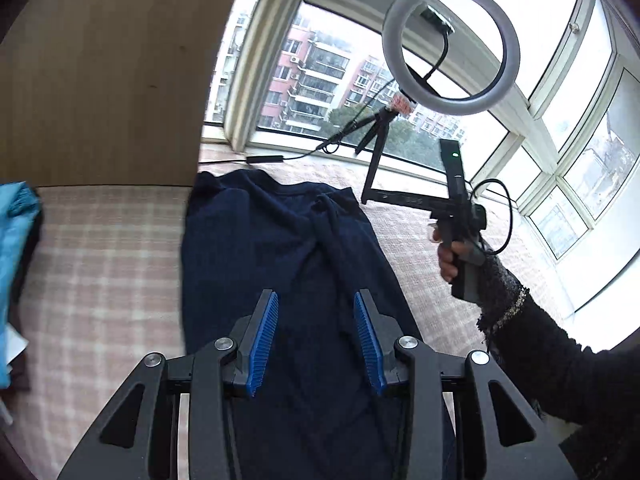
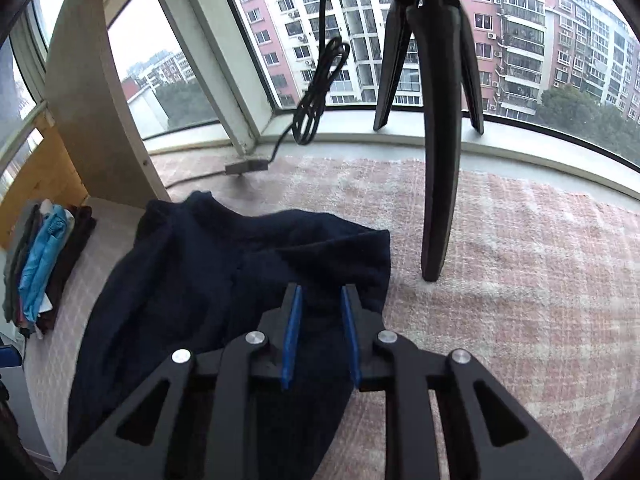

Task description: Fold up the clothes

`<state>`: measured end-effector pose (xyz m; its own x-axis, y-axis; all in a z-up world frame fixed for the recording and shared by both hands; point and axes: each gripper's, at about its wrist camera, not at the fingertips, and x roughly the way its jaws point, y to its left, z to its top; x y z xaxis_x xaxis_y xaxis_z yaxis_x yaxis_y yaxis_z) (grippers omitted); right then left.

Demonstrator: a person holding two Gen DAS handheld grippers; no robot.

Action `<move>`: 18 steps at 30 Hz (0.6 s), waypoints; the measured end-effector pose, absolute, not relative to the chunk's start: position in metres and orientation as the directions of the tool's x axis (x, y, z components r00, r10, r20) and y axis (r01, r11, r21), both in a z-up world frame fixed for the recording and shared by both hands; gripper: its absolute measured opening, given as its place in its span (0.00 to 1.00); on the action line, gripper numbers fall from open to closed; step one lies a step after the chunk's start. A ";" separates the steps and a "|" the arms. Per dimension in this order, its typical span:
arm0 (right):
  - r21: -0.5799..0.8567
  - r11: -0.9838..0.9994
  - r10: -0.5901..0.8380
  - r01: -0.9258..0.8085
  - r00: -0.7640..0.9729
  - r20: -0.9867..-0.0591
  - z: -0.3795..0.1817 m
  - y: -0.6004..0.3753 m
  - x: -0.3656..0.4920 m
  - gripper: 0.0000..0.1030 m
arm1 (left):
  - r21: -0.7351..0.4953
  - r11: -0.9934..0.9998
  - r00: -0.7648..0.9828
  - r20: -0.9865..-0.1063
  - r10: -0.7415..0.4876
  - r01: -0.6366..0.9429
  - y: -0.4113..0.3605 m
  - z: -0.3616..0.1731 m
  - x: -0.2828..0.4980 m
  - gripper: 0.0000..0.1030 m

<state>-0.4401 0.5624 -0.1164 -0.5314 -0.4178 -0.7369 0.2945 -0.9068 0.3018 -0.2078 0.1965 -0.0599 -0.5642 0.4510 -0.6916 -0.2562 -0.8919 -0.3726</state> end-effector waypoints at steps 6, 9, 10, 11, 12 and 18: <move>0.446 -0.844 -0.533 0.299 -0.571 -0.625 -0.064 0.604 -0.376 0.20 | -0.318 -0.944 -0.605 -0.737 0.301 -0.083 0.122 -0.044 -0.128 0.39; 0.433 -0.848 -0.527 0.305 -0.562 -0.638 -0.055 0.611 -0.330 0.20 | -0.325 -0.945 -0.591 -0.753 0.288 -0.047 0.102 -0.049 -0.096 0.40; 0.435 -0.847 -0.529 0.305 -0.554 -0.643 -0.053 0.613 -0.313 0.20 | -0.322 -0.945 -0.582 -0.760 0.291 -0.051 0.100 -0.053 -0.089 0.40; 0.448 -0.842 -0.538 0.301 -0.545 -0.643 -0.052 0.615 -0.296 0.20 | -0.320 -0.946 -0.572 -0.766 0.294 -0.057 0.099 -0.057 -0.083 0.40; 0.467 -0.833 -0.550 0.296 -0.536 -0.640 -0.051 0.618 -0.277 0.20 | -0.324 -0.943 -0.564 -0.767 0.307 -0.074 0.098 -0.059 -0.075 0.40; 0.434 -0.867 -0.493 0.244 -0.533 -0.687 -0.049 0.621 -0.155 0.20 | -0.344 -0.922 -0.511 -0.768 0.385 -0.178 0.092 -0.074 -0.023 0.41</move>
<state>-0.1552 0.6207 -0.0488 -0.5331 -0.4934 -0.6873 0.2437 -0.8674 0.4338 -0.0233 0.0923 -0.0742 -0.5114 0.3854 -0.7681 -0.1780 -0.9219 -0.3441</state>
